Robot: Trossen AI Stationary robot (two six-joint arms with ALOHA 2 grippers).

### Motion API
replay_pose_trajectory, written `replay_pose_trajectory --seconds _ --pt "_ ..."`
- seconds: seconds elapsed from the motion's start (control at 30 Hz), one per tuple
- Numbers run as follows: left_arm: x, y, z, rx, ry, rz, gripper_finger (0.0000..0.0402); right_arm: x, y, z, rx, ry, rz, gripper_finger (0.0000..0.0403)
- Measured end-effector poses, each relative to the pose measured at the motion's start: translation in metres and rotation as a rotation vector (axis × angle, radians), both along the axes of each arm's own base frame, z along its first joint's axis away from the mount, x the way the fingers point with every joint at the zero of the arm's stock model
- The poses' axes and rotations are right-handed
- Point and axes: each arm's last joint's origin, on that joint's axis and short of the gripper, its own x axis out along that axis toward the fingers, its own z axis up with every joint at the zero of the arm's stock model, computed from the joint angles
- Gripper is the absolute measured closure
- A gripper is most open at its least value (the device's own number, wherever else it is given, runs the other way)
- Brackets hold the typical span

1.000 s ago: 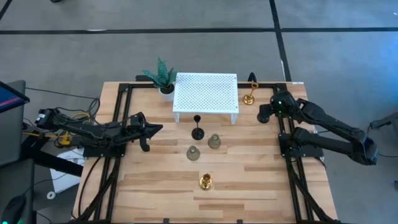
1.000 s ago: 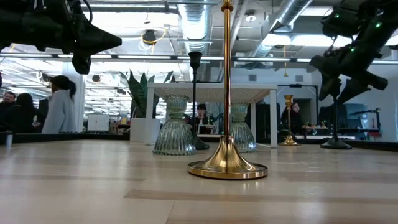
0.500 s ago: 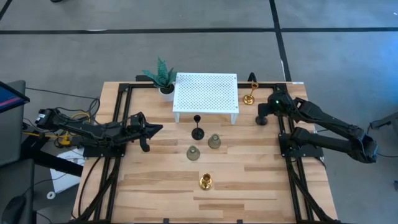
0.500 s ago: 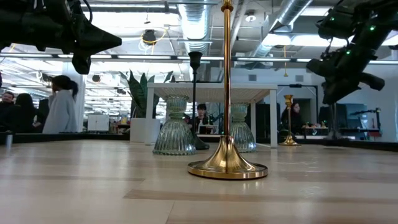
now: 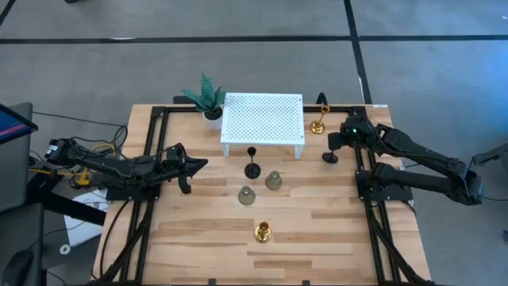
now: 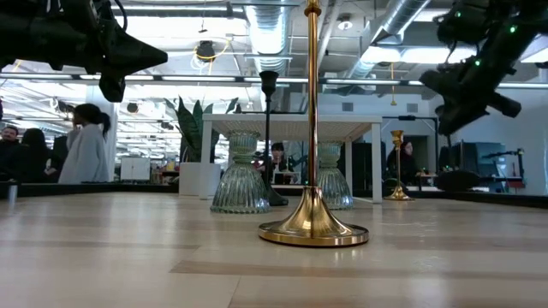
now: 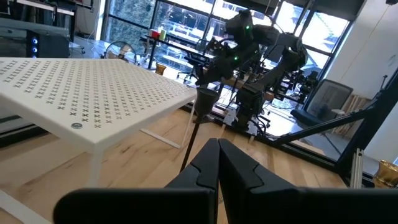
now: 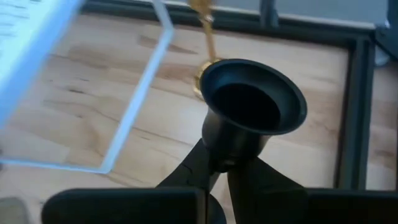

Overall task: Pick & Place candle stick holders
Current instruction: Put the right black candle holder on the shelf

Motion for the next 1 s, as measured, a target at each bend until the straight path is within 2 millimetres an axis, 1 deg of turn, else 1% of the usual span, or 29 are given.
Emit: replay_pose_trajectory --seconds 0.2,0.6,0.77,0.87,1.0 --pt "0.0 0.0 0.0 0.0 0.0 0.0 0.0397 0.004 0.006 0.028 -0.054 -0.026 0.054 0.0382" --pt "0.0 0.0 0.0 0.0 0.0 0.0 0.0397 0.014 0.023 0.1 -0.206 -0.15 0.162 0.0382" --pt "0.0 0.0 0.0 0.0 0.0 0.0 0.0397 0.03 0.026 0.13 -0.27 -0.146 0.226 0.0382" --pt "0.0 0.0 0.0 0.0 0.0 0.0 0.0397 0.044 0.026 0.145 -0.307 -0.125 0.261 0.0382" --pt "0.0 0.0 0.0 -0.003 -0.001 -0.001 0.0397 0.065 0.023 0.161 -0.347 -0.083 0.314 0.0382"
